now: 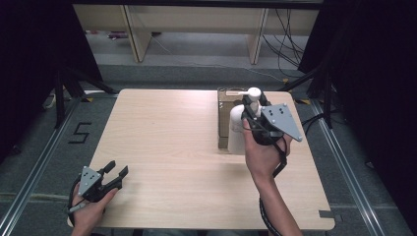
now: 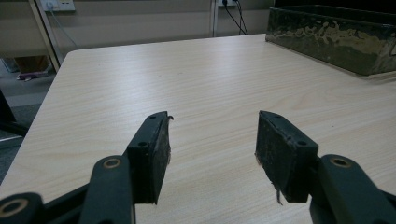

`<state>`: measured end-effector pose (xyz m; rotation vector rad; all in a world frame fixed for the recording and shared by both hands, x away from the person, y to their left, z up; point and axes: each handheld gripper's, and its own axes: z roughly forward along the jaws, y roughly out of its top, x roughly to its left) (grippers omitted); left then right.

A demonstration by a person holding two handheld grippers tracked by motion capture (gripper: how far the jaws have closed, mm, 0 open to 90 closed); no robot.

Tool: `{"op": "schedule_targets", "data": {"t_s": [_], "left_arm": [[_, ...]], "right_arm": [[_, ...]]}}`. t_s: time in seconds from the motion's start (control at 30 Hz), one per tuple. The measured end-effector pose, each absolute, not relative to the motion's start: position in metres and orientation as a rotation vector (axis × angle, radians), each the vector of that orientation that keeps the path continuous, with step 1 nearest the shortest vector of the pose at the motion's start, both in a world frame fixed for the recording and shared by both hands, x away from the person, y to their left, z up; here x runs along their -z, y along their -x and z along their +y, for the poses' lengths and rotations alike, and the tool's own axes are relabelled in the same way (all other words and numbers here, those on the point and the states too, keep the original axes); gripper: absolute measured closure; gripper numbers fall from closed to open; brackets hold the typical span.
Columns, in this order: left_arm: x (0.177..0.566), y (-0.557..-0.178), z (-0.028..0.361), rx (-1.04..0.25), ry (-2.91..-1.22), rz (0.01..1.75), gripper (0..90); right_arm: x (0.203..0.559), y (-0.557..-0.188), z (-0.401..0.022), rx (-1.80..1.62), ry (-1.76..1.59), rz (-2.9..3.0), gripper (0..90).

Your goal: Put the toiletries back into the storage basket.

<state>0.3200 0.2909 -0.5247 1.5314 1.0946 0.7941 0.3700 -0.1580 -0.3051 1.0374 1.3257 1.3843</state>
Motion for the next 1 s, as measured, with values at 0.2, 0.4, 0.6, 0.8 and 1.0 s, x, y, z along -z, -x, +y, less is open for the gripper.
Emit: {"op": "schedule_targets", "data": {"t_s": [0.2,0.4,0.6,0.8,1.0], "left_arm": [[0.525,-0.32,0.291,-0.794,-1.533,1.093,44.1],[0.525,-0.32,0.291,-0.795,-1.534,1.092,44.1],[0.525,-0.32,0.291,-0.795,-1.534,1.092,44.1],[0.525,-0.32,0.291,-0.795,-1.535,1.092,44.0],[0.525,-0.32,0.291,-0.795,-1.536,1.091,44.1]], "right_arm": [[0.302,-0.374,-0.16,-1.385,-1.033,1.315,60.6],[0.3,-0.379,-0.162,-1.378,-1.031,1.311,60.6],[0.297,-0.383,-0.162,-1.377,-1.037,1.307,60.5],[0.292,-0.391,-0.164,-1.363,-1.032,1.298,60.5],[0.288,-0.398,-0.165,-1.353,-1.033,1.293,60.5]]}}
